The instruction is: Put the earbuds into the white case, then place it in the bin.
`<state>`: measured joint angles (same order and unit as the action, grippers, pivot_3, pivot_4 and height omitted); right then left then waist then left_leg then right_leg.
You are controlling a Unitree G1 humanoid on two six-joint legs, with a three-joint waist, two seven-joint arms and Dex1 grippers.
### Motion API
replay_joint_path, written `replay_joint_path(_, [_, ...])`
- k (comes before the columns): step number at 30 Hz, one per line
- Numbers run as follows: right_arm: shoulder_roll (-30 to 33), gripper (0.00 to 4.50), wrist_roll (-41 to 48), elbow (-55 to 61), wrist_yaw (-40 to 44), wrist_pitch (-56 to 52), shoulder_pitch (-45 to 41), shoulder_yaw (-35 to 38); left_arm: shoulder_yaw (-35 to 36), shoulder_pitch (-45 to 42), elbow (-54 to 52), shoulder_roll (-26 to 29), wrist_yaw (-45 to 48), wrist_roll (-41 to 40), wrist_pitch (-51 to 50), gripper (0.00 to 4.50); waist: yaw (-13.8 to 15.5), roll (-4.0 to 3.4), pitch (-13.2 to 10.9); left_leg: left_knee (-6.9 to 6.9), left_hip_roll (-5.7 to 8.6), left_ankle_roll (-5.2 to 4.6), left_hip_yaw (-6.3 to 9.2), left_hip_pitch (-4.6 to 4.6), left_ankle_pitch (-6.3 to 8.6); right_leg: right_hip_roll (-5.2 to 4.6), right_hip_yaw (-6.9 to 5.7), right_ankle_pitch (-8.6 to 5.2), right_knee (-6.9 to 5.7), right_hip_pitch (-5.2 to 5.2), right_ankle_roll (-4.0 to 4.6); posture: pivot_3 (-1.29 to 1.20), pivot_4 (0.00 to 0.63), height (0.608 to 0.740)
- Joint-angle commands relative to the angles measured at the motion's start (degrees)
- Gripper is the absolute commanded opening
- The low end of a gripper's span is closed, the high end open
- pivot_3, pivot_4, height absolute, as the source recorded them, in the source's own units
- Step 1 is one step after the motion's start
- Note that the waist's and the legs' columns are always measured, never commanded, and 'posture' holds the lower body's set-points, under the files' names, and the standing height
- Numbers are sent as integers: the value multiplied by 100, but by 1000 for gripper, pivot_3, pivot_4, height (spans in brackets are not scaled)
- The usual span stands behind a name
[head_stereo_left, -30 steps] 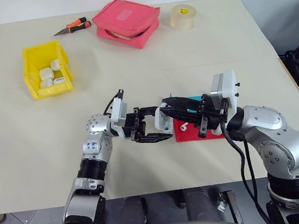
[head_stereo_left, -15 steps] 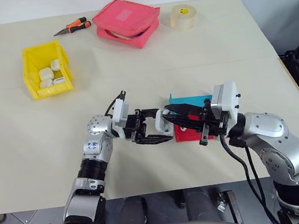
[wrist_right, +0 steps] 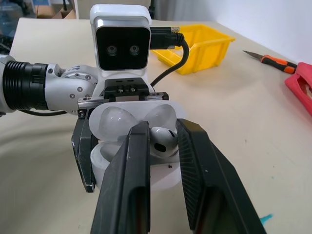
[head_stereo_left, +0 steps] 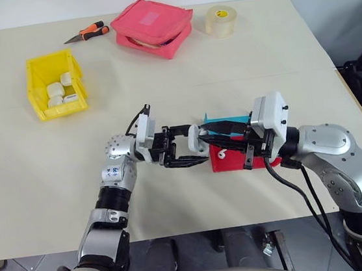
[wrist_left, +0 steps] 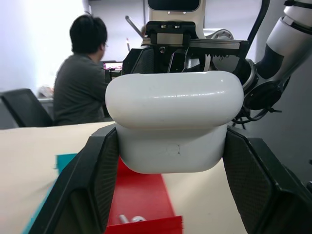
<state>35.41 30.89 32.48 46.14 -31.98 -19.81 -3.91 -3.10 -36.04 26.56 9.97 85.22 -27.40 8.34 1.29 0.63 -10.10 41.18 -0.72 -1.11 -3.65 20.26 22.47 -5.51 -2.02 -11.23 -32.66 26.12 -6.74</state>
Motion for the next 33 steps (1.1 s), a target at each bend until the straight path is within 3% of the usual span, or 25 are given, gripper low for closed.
replay_joint_path(1, [68, 1955, 49, 0, 89, -193, -89, -156, 116, -275, -86, -90, -35, -87, 179, 2793, 7, 0, 0, 0, 1, 2, 0, 0, -1, 0, 0, 0, 1, -1, 0, 0, 150, 740])
replay_joint_path(2, [73, 2300, 105, 48, 80, -247, -170, -116, 102, -283, -56, -76, -41, -45, 207, 2793, 9, 0, 0, 1, 1, 3, 1, 0, -1, -1, -2, 0, 4, -4, 0, 0, 150, 740])
replay_joint_path(23, [566, 2300, 563, 456, -373, -869, -804, 806, 24, -338, 554, 50, 7, 328, 521, 2793, 7, 0, 0, 0, 0, 6, 2, 5, -3, -4, -7, 1, 19, -8, -2, 0, 150, 740])
replay_joint_path(27, [1089, 2300, 561, 636, -442, -1193, -204, 1454, 169, -385, 736, 141, -160, 391, 698, 2793, 39, 0, 0, 0, 2, 5, 6, 8, -2, -7, -10, 1, 23, -8, -2, 0, 150, 740])
replay_joint_path(33, [1590, 2300, 592, 1020, -400, -1564, 1533, 2763, 381, -532, 981, 295, -365, 403, 913, 2793, 32, 1, 0, -2, 3, -5, 8, 13, 6, -12, -20, 1, 44, -16, -3, 0, 150, 740])
